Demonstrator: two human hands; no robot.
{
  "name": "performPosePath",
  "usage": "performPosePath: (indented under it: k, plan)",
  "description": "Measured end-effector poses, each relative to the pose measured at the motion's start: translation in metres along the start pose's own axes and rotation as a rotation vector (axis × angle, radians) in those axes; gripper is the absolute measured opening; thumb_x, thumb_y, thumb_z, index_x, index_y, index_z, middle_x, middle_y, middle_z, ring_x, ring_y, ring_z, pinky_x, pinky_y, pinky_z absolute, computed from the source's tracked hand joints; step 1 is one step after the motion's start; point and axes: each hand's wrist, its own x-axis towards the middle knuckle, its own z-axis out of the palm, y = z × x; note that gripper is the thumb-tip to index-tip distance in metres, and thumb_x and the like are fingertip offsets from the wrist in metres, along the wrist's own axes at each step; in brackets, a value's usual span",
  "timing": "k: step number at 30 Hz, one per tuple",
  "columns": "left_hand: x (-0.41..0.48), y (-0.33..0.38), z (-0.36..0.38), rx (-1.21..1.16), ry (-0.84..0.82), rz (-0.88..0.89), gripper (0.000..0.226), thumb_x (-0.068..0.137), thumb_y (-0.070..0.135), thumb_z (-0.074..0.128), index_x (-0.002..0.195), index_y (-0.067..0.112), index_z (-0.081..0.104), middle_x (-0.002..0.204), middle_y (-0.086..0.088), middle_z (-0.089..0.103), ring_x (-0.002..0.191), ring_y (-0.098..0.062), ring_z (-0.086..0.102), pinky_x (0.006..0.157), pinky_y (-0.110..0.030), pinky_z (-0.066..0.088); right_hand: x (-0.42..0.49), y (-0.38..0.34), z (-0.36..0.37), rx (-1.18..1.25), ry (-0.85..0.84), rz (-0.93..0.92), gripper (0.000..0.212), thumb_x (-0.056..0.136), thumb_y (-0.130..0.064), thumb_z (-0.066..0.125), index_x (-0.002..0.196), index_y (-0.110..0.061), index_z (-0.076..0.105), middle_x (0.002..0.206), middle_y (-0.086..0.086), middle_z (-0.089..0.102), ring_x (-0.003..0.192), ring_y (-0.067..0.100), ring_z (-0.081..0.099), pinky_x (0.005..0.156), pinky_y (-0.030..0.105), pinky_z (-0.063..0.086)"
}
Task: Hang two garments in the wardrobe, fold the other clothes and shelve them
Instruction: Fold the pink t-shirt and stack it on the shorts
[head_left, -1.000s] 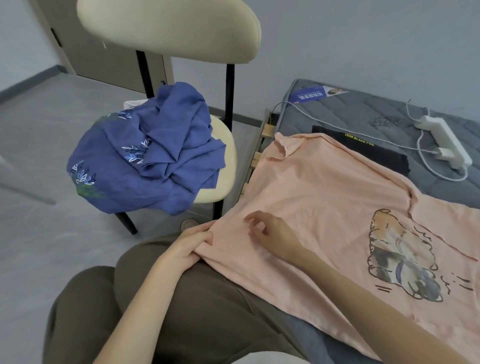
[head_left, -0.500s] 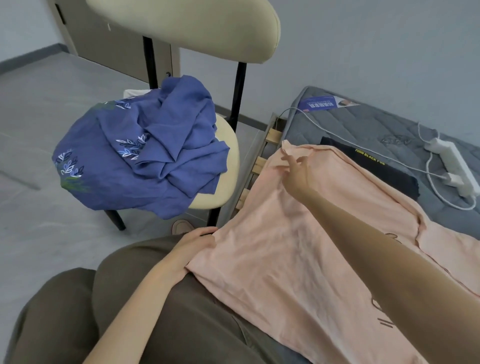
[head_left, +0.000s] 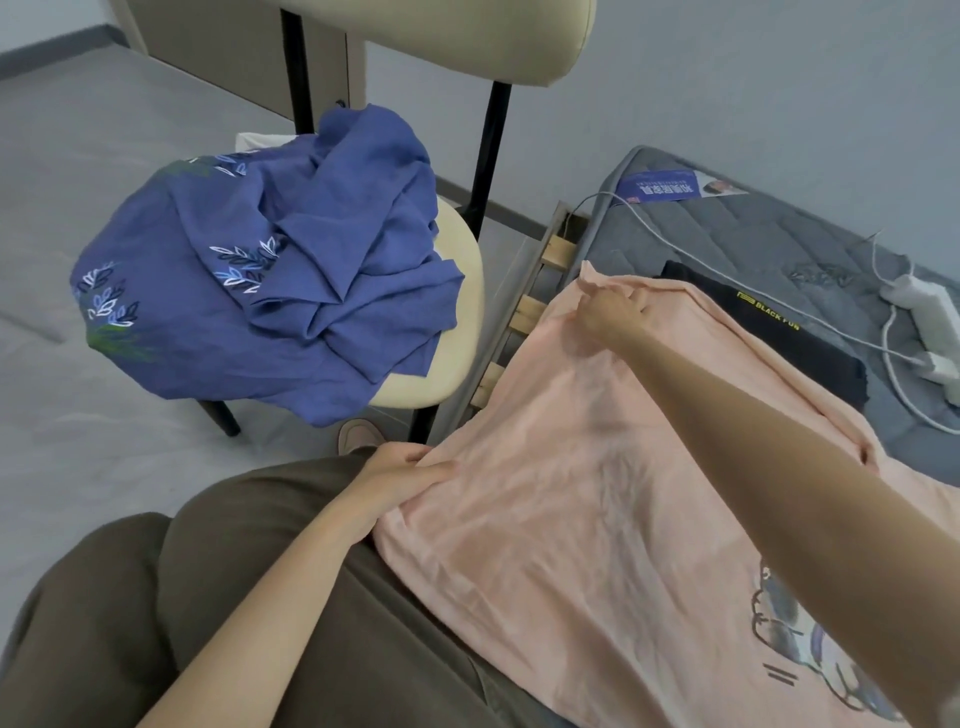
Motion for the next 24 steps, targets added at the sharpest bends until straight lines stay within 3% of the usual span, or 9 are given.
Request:
performPosePath:
  k: [3,6,9,11,14,16,20,24]
  plan:
    - [0.004,-0.001,0.002,0.001,0.0,0.01,0.005,0.079,0.028,0.072,0.08,0.023,0.074,0.076,0.009,0.072,0.076,-0.006,0.066,0.062,-0.017,0.046,0.008,0.004,-0.01,0.289,0.216,-0.096,0.039,0.1,-0.018,0.027,0.138,-0.021,0.035,0.141,0.015,0.04,0.126,0.038,0.039,0.101,0.046,0.03]
    - [0.006,0.001,0.003,-0.006,0.004,0.025,0.005,0.081,0.025,0.069,0.077,0.027,0.072,0.069,0.017,0.07,0.064,0.005,0.063,0.052,-0.01,0.041,0.02,0.003,-0.022,0.616,0.246,-0.173,0.032,0.1,-0.014,0.031,0.13,-0.005,0.039,0.134,0.017,0.045,0.122,0.033,0.047,0.095,0.033,0.038]
    - [0.008,0.002,0.003,-0.002,0.011,0.026,0.004,0.081,0.023,0.068,0.081,0.024,0.072,0.072,0.014,0.07,0.067,0.002,0.063,0.052,-0.012,0.041,0.026,0.001,-0.022,0.737,0.121,-0.128,0.047,0.103,-0.017,0.032,0.149,-0.009,0.025,0.16,0.009,0.006,0.145,0.026,0.018,0.116,0.036,0.023]
    - [0.008,0.004,0.003,0.007,0.002,0.016,0.006,0.082,0.021,0.066,0.086,0.018,0.071,0.079,0.007,0.07,0.069,-0.002,0.061,0.055,-0.013,0.042,0.024,0.002,-0.014,0.655,0.079,-0.177,0.049,0.102,-0.016,0.035,0.15,-0.017,0.025,0.161,0.008,0.002,0.146,0.026,0.013,0.116,0.037,0.017]
    - [0.01,0.004,0.004,0.033,0.016,-0.021,0.015,0.081,0.023,0.067,0.094,0.016,0.063,0.093,0.002,0.065,0.077,-0.005,0.057,0.06,-0.018,0.039,0.016,0.006,-0.003,0.503,0.13,-0.317,0.045,0.097,-0.005,0.037,0.14,-0.017,0.047,0.152,0.009,0.032,0.139,0.028,0.03,0.11,0.038,0.028]
    - [0.01,0.005,0.005,0.052,0.033,-0.07,0.023,0.081,0.03,0.069,0.099,0.021,0.056,0.098,0.007,0.057,0.082,-0.005,0.052,0.06,-0.02,0.036,0.013,0.007,0.003,0.316,0.127,-0.391,0.047,0.092,0.002,0.04,0.132,-0.019,0.055,0.147,0.005,0.042,0.136,0.028,0.035,0.106,0.041,0.033]
    - [0.01,0.002,0.005,0.08,-0.009,-0.107,0.034,0.08,0.041,0.07,0.107,0.024,0.057,0.105,0.008,0.058,0.091,-0.009,0.056,0.067,-0.021,0.041,0.008,0.0,0.007,-0.068,-0.009,-0.488,0.051,0.092,-0.002,0.047,0.135,-0.028,0.05,0.151,0.002,0.035,0.136,0.034,0.025,0.106,0.048,0.025]
    - [0.008,0.001,0.003,0.033,-0.036,-0.092,0.031,0.08,0.044,0.07,0.089,0.014,0.073,0.088,0.001,0.07,0.08,-0.011,0.064,0.064,-0.02,0.045,0.009,-0.012,0.011,-0.281,-0.17,-0.473,0.056,0.092,0.0,0.046,0.138,-0.032,0.045,0.156,-0.001,0.022,0.14,0.039,0.01,0.108,0.055,0.019]
